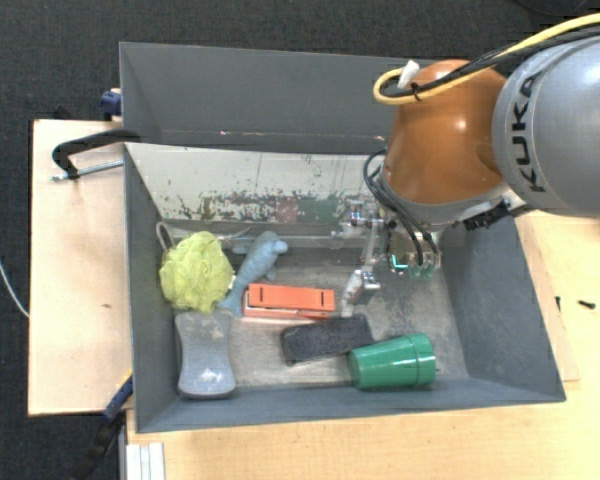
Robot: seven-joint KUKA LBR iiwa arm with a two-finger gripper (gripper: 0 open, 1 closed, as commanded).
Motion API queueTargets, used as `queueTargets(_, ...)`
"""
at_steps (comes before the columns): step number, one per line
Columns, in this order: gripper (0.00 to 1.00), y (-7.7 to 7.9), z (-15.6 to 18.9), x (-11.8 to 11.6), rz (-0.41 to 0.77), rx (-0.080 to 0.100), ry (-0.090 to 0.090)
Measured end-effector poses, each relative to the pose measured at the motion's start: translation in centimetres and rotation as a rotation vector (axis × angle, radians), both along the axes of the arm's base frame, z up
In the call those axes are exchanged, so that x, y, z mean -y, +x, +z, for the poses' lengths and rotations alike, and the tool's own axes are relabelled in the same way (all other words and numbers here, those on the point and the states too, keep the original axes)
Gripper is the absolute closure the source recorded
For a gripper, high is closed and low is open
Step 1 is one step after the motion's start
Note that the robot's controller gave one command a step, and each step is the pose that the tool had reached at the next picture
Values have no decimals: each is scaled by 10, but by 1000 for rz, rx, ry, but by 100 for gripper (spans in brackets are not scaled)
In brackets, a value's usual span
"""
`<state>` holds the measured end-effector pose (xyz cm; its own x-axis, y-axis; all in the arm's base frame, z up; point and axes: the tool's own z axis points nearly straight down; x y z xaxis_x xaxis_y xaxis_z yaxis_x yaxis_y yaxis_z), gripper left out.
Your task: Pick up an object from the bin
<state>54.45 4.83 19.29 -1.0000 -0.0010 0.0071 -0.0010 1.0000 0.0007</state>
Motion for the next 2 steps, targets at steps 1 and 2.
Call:
queueTargets(1, 0, 2, 4, 0, -1, 9, 1)
queueTargets(2, 0, -10, -34, -3, -61, 15, 1)
